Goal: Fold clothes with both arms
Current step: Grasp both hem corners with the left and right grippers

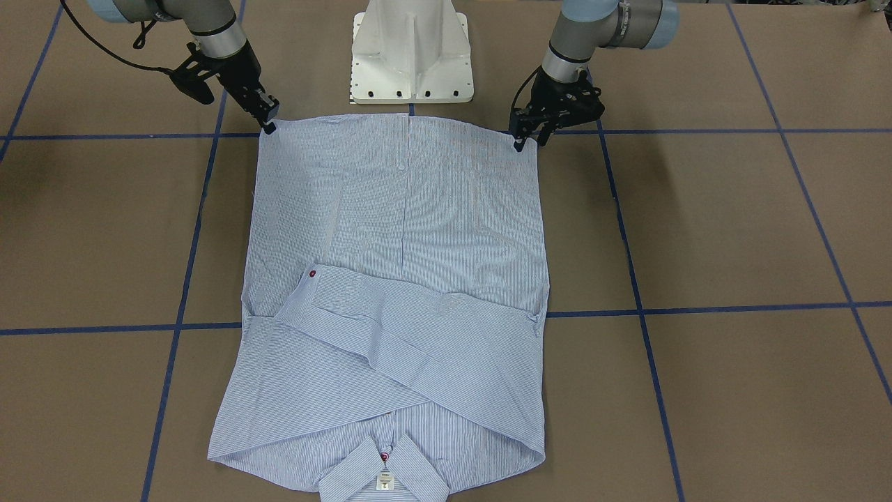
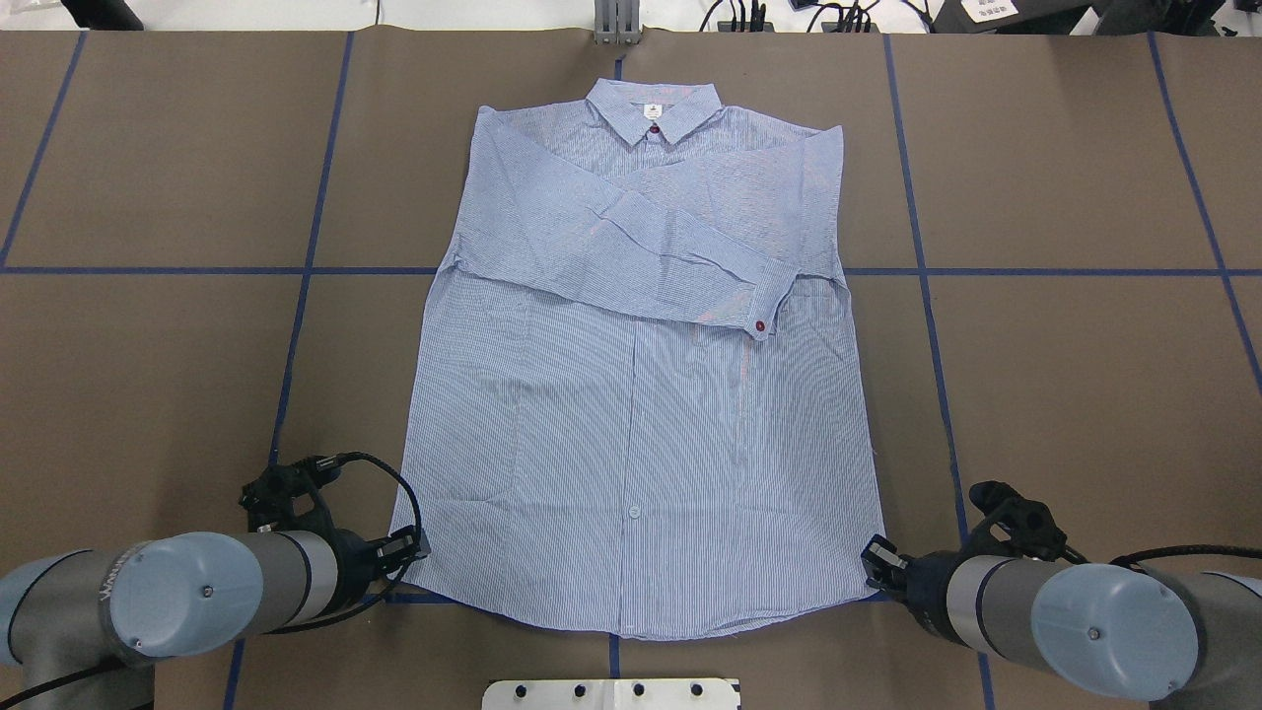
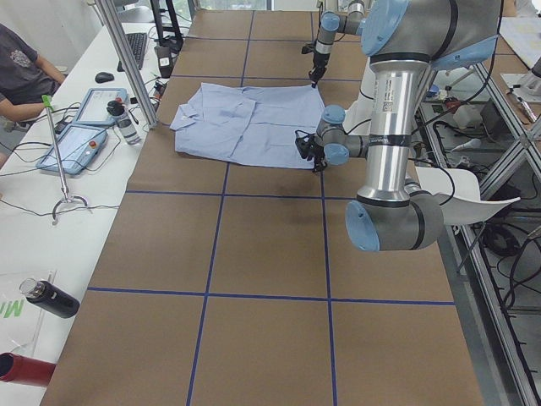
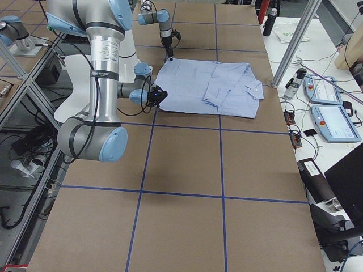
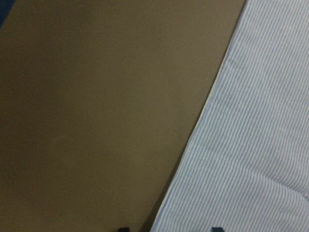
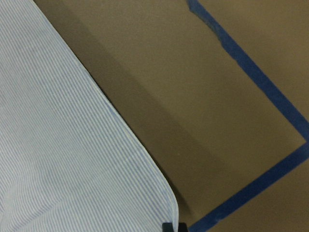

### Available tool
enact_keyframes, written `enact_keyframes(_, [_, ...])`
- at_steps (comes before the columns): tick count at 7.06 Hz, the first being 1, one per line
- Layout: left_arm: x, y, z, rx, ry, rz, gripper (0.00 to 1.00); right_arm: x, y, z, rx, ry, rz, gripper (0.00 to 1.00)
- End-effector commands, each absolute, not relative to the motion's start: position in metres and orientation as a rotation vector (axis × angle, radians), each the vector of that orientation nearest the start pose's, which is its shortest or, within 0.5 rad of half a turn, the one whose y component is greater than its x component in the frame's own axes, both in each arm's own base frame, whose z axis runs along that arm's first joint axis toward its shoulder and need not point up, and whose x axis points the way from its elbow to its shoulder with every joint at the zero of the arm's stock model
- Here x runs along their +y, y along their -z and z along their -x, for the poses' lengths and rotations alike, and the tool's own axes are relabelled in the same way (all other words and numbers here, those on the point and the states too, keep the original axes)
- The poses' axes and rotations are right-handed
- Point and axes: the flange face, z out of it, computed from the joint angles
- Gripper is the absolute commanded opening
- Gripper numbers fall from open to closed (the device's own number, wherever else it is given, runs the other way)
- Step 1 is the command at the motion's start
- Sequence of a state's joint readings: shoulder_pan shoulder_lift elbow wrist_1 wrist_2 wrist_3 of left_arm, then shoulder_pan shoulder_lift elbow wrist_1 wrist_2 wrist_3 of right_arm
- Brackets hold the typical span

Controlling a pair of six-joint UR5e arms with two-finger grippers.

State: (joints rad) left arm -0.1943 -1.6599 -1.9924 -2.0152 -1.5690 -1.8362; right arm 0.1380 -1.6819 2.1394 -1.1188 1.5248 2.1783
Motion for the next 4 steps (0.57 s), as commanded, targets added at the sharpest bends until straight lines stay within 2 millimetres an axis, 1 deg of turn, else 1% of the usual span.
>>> enact_keyframes(1, [-0.2306,-0.3696,-0.4832,0.963,0.424,0.033,0.38,-0.1977,-0.3935,0.4213,-0.917,-0.714,0.175,0.0])
enact_keyframes(2, [-0.2281,-0.3704,-0.484,0.961,0.419,0.037,0.07,-0.1977,-0.3927,0.421,-0.919,-0.713,0.175,0.0])
enact_keyframes(3, [-0.2287,-0.3682,-0.4826,0.966,0.42,0.036,0.0,-0.199,-0.3927,0.4204,-0.919,-0.716,0.173,0.0])
enact_keyframes(4, [-0.2282,-0.3661,-0.4804,0.97,0.42,0.036,0.0,-0.199,-0.3937,0.4208,-0.916,-0.716,0.173,0.0])
